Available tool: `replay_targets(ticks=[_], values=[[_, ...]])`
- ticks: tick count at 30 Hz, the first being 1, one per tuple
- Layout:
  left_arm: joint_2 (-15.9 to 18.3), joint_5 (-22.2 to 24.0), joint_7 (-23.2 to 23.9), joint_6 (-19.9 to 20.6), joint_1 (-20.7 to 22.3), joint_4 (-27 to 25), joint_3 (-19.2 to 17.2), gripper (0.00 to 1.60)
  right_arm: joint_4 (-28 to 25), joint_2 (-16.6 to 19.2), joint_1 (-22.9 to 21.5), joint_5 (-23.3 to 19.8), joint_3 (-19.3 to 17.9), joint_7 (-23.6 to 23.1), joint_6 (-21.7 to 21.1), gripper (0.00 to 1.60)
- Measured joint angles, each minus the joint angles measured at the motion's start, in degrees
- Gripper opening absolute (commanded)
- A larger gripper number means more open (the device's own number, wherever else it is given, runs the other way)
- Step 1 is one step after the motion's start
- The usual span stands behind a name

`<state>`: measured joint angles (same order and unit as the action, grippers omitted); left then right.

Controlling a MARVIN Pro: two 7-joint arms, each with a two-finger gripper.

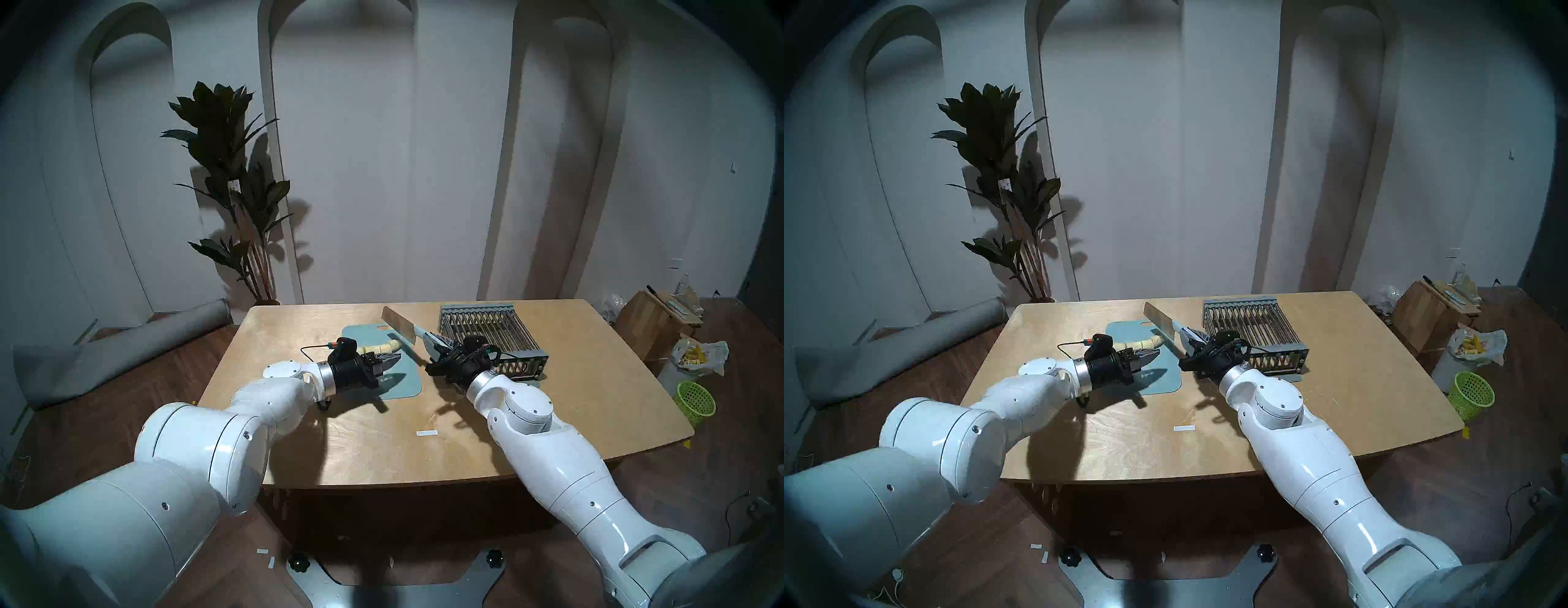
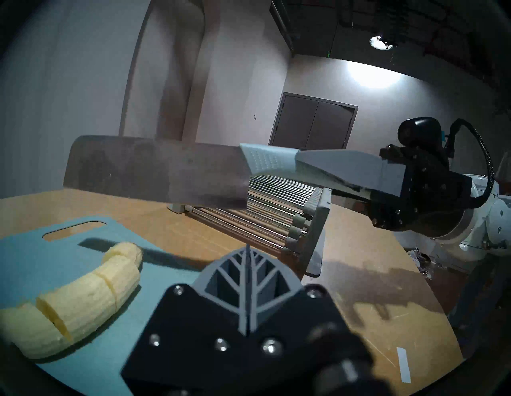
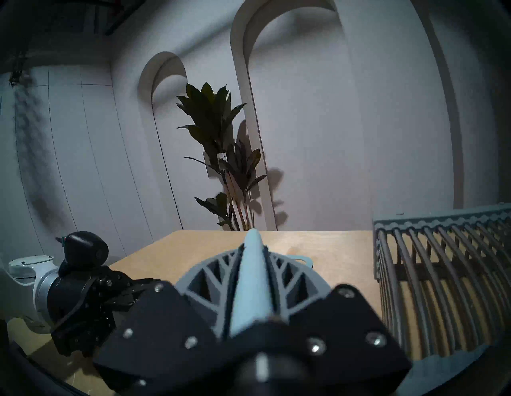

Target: Cut the banana into four pieces on the cutting board

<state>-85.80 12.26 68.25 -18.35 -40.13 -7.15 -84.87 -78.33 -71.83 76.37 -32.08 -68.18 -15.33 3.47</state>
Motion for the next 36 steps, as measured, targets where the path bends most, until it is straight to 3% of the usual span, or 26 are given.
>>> replay_targets(ticks=[8, 18, 26, 36], values=[[-0.42, 3.98, 0.12, -0.94, 1.15, -1.59, -4.43, 0.00, -3.99, 1.12, 0.19, 1.15, -1.35, 1.19, 0.97, 0.00], [2.34, 7.23, -7.38, -3.21, 5.43, -7.18, -9.39, 0.00, -9.17, 2.26, 0.33, 2.31, -2.35, 2.15, 1.83, 0.00], [4.59, 7.45, -13.74, -5.32, 7.08, -9.70, -10.85, 0.00, -14.74, 3.33, 0.41, 3.29, -3.72, 2.84, 2.99, 0.00], [4.83, 7.19, -17.84, -7.31, 6.96, -11.38, -11.08, 0.00, -21.27, 5.44, 0.87, 4.71, -6.01, 3.74, 3.81, 0.00]])
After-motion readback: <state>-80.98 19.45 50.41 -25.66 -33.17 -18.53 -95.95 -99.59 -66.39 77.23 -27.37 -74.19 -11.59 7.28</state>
